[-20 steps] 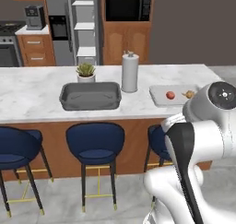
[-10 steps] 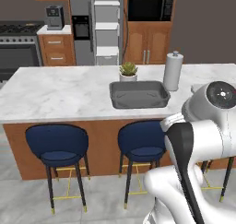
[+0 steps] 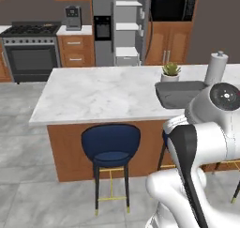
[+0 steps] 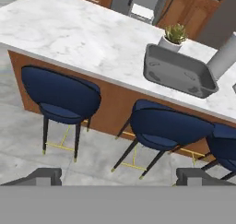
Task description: Place the cold items (onion and peach) from the fridge in one tupperware on the dining counter. Place the warm items (hot dog and kebab skewer) in the stove area in another tupperware.
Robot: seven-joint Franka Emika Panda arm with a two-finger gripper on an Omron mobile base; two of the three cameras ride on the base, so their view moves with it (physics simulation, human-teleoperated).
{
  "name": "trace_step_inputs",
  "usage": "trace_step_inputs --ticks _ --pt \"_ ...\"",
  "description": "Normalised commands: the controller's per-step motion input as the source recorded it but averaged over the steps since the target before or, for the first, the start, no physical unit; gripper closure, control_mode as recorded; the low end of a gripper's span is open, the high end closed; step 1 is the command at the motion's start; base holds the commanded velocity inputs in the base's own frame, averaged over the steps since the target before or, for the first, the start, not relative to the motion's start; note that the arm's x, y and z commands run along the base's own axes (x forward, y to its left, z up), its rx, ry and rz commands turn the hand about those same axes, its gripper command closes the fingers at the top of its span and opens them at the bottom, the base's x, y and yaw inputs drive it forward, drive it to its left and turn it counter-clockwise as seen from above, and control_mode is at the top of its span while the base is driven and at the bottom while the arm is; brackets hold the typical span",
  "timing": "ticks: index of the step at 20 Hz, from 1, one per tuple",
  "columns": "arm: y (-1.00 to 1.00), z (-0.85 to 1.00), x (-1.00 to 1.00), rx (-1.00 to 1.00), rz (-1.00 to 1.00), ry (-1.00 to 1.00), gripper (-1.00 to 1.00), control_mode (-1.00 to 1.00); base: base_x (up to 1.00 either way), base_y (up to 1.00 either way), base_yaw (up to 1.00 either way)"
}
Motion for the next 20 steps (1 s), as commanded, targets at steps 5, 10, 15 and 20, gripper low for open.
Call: trace_step_inputs --ticks 5,10,15,20 --pt "0.0 0.0 0.0 0.0 0.0 0.0 -1.0 1.0 0.0 1.0 -0.09" --pt "0.0 0.0 0.0 0.0 0.0 0.0 -1.0 1.0 0.0 1.0 -0.15" --pt "0.0 0.0 0.0 0.0 0.0 0.0 -1.0 1.0 0.05 1.0 -0.23" --pt "0.0 0.0 0.0 0.0 0.0 0.0 -1.0 1.0 0.19 1.0 -0.26"
